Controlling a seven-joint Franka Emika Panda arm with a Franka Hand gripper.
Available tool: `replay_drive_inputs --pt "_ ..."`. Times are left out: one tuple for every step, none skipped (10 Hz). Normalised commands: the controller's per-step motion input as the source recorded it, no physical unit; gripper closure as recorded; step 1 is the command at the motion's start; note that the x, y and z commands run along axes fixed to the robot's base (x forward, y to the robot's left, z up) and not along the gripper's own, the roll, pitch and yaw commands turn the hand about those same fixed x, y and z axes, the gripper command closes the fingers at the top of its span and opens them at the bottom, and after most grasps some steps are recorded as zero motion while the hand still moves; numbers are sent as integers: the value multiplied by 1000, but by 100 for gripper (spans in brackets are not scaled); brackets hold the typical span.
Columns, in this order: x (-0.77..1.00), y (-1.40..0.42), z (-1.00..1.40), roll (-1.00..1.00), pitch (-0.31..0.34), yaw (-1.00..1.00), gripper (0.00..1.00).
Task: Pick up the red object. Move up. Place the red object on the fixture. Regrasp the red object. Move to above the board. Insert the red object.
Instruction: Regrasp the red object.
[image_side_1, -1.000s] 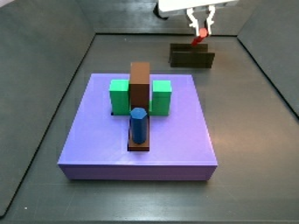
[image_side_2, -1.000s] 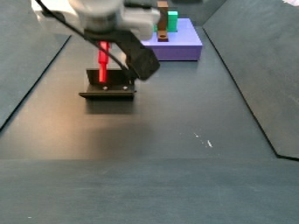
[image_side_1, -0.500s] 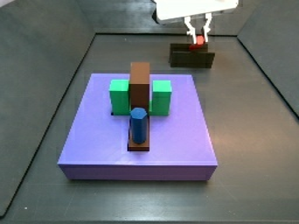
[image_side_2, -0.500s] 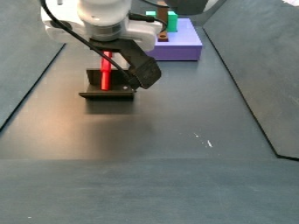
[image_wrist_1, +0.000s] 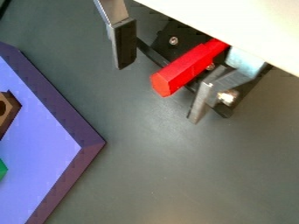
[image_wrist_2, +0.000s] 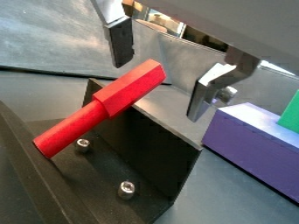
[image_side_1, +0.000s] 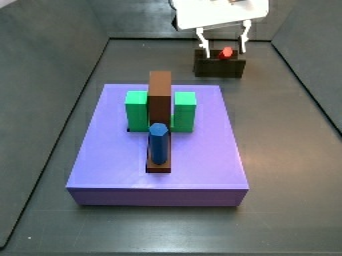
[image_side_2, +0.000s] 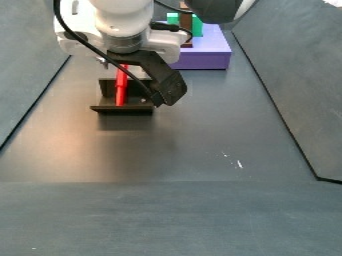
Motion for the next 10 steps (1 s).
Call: replay_drive_inputs --pt "0 -149 186 226 0 300 0" --pt "0 0 300 386 0 354 0" --pt "20 0 386 511 0 357 0" --pt "0 0 369 571 -51 231 0" --pt "0 0 326 683 -186 154 0" --pt "-31 0 274 994 -140 146 0" --pt "-89 0 189 1000 -49 157 0" --pt "0 0 63 1000 -37 211 0" --pt "0 0 14 1000 -51 266 0" --pt "403 -29 17 1000 149 220 0"
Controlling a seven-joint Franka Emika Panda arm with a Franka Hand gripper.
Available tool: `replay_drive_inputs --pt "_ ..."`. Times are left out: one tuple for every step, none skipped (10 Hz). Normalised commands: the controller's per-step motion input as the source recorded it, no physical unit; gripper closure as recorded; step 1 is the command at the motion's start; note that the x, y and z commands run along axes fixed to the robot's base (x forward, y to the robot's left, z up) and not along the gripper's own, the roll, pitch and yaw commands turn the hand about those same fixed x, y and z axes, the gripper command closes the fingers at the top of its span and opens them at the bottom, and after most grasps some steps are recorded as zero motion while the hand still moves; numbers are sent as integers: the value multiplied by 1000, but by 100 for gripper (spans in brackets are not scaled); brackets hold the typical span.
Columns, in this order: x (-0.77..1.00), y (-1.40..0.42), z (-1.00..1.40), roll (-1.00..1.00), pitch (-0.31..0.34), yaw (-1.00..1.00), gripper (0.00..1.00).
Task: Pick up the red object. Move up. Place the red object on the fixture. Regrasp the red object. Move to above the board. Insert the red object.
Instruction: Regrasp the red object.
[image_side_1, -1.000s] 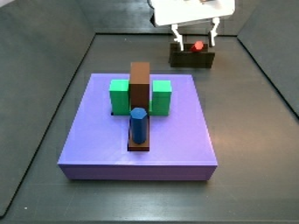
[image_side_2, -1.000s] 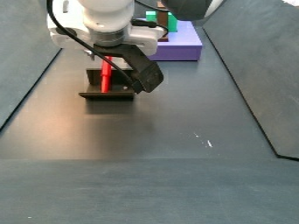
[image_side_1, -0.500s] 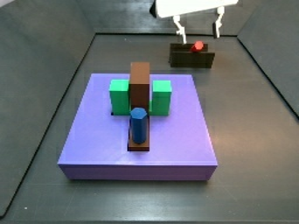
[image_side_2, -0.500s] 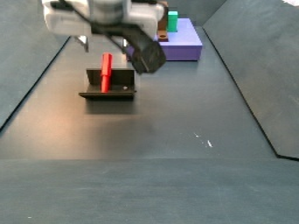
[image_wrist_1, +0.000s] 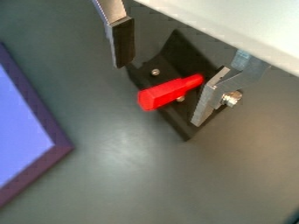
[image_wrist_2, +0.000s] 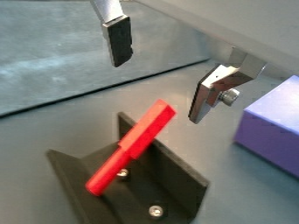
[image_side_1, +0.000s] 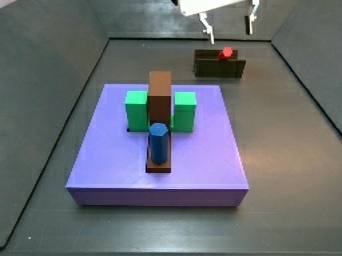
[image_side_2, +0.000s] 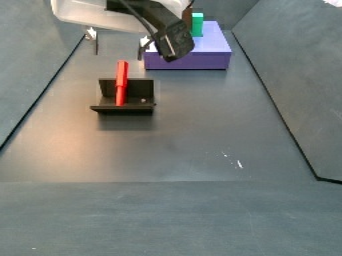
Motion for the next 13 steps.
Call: replay_drive_inputs --pt "417 -60 0 1000 194 160 0" --pt "329 -57 37 1000 237 143 0" --pt "329 -66 43 1000 240 131 0" --pt "297 -71 57 1000 231 126 0" --pt "314 -74 60 1000 231 111 0" --pt "283 -51 94 1000 257 111 0" --pt "114 -94 134 1000 414 91 0" --pt "77 -103 146 1000 457 89 0" --pt "69 -103 149 1000 466 86 0" --pt "69 -103 146 1000 466 86 0" --pt "49 -126 143 1000 463 117 0" --pt "54 -214 23 1000 411 149 0" --pt "0 -191 0 1000 343 166 0"
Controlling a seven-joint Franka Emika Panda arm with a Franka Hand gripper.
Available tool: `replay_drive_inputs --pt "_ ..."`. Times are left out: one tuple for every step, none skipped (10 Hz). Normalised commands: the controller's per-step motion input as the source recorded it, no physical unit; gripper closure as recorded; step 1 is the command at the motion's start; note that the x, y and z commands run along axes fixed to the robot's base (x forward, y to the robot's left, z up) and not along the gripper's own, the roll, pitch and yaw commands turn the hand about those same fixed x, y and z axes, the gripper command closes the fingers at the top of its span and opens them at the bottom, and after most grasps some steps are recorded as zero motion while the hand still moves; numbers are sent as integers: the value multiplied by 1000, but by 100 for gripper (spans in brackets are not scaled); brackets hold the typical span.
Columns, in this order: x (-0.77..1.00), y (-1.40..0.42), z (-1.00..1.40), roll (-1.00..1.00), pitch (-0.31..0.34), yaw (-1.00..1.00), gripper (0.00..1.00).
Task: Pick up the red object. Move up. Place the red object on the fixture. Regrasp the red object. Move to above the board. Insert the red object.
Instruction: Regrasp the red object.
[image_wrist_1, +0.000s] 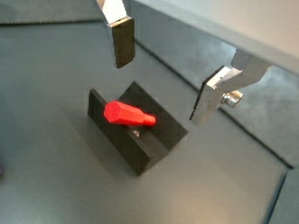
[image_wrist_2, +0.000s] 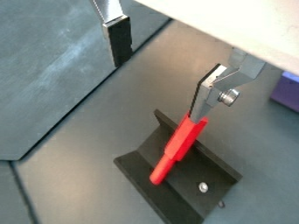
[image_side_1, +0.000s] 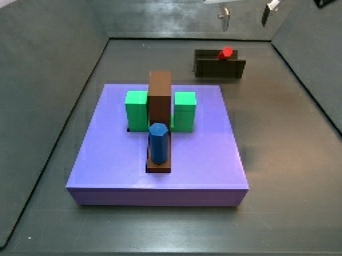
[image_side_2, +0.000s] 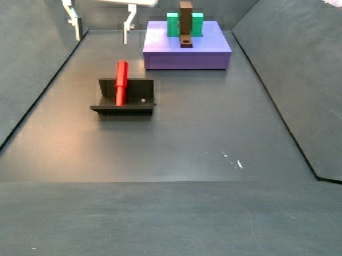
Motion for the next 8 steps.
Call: replay_drive_inputs --pt "-40 -189 -83 1000 260 231 0" --pt "-111 -166 -206 1000 169 303 0" --pt "-80 -120 -237 1000 111 286 0" --pt "-66 -91 -206 1000 146 246 0" --pt "0 -31 -317 851 160 123 0" --pt "-37 -17 -286 574 126 0 0" --pt "0 0 -177 177 40 0 0" --pt "0 0 0 -26 0 0 0"
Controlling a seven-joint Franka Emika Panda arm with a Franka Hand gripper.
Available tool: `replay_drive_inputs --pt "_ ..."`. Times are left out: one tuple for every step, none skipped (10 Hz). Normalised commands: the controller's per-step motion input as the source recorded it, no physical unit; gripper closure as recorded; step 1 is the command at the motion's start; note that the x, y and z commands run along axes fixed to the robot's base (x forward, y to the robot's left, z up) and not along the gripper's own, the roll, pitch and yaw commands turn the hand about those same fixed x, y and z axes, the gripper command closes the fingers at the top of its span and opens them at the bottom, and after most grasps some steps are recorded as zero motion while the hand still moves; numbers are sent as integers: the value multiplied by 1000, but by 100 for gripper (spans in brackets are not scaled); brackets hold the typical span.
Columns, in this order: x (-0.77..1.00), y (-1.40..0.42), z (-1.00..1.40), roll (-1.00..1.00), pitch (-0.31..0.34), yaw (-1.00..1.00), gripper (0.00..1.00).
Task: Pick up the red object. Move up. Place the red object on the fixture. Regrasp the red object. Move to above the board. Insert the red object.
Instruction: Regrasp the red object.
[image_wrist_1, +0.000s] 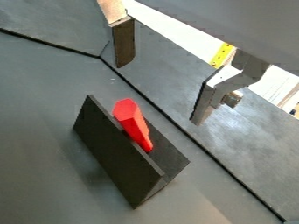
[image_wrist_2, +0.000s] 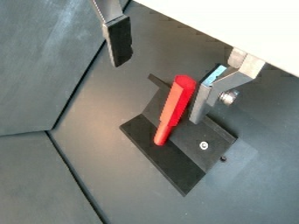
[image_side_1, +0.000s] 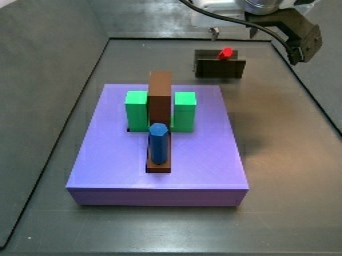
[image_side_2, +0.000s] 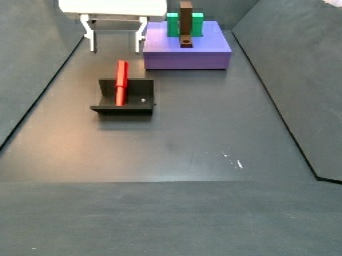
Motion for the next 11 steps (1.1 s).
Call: replay_drive_inputs --pt "0 0 -71 6 0 -3 0" --pt "0 0 -200 0 -171 0 0" --pt "0 -111 -326 234 -277 0 0" --pt "-6 -94 -269 326 -234 26 0" --pt "0 -37 -243 334 -169 129 0" --pt "0 -34 -169 360 -317 297 0" --pt "40 0 -129 369 -177 306 0" --pt "0 0 -320 360 -126 197 0" --pt "-3 0 -314 337 -117 29 0" --pt "0 -6 -363 380 -9 0 0" --pt "-103 0 -380 289 -31 0 0"
